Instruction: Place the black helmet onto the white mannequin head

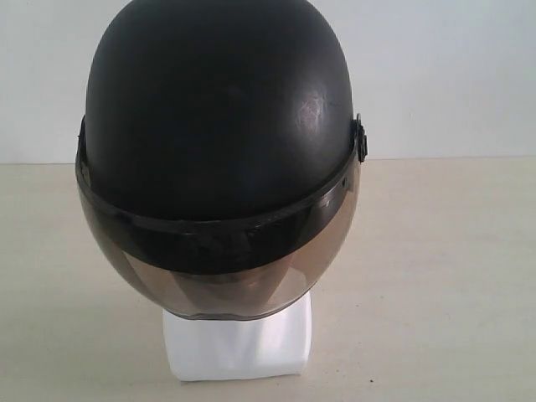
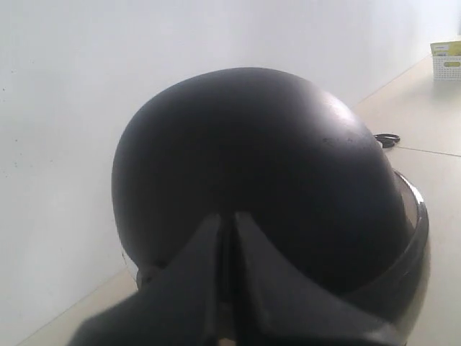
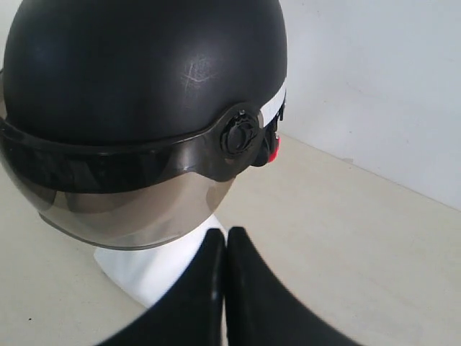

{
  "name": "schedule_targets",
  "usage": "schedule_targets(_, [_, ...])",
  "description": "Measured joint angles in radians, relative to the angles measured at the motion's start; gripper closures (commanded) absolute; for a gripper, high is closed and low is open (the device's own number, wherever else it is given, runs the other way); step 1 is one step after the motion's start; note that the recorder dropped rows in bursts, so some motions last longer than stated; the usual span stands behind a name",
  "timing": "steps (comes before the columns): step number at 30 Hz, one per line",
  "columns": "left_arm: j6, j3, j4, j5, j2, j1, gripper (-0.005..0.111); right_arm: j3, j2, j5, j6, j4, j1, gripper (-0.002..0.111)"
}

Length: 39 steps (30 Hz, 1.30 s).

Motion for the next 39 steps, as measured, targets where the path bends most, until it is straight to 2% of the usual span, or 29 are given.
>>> schedule_targets(22, [0.000, 0.000, 0.000, 0.000, -0.002, 0.002, 0.102, 0.000, -0.049, -0.005, 0.000, 0.003, -0.019, 0.109])
schedule_targets(24, [0.000, 0.000, 0.000, 0.000, -0.002, 0.002, 0.102, 0.000, -0.069, -0.007, -0.002, 0.006, -0.074, 0.109])
schedule_targets(28, [0.000, 0.000, 0.000, 0.000, -0.002, 0.002, 0.102, 0.005, -0.130, -0.032, -0.002, 0.042, -0.285, 0.109])
schedule_targets(31, [0.000, 0.000, 0.000, 0.000, -0.002, 0.002, 0.102, 0.041, -0.179, -0.064, -0.002, 0.076, -0.487, 0.109])
schedule_targets(32, [0.000, 0.000, 0.000, 0.000, -0.002, 0.002, 0.102, 0.091, -0.218, -0.085, -0.002, 0.107, -0.604, 0.109])
schedule_targets(34, [0.000, 0.000, 0.000, 0.000, -0.002, 0.002, 0.102, 0.184, -0.255, -0.111, -0.002, 0.134, -0.714, 0.109])
schedule_targets(36, [0.000, 0.000, 0.000, 0.000, -0.002, 0.002, 0.102, 0.266, -0.258, -0.126, -0.006, 0.138, -0.764, 0.109])
schedule_targets(39, [0.000, 0.000, 0.000, 0.000, -0.002, 0.002, 0.102, 0.376, -0.258, -0.186, -0.011, 0.138, -0.775, 0.109])
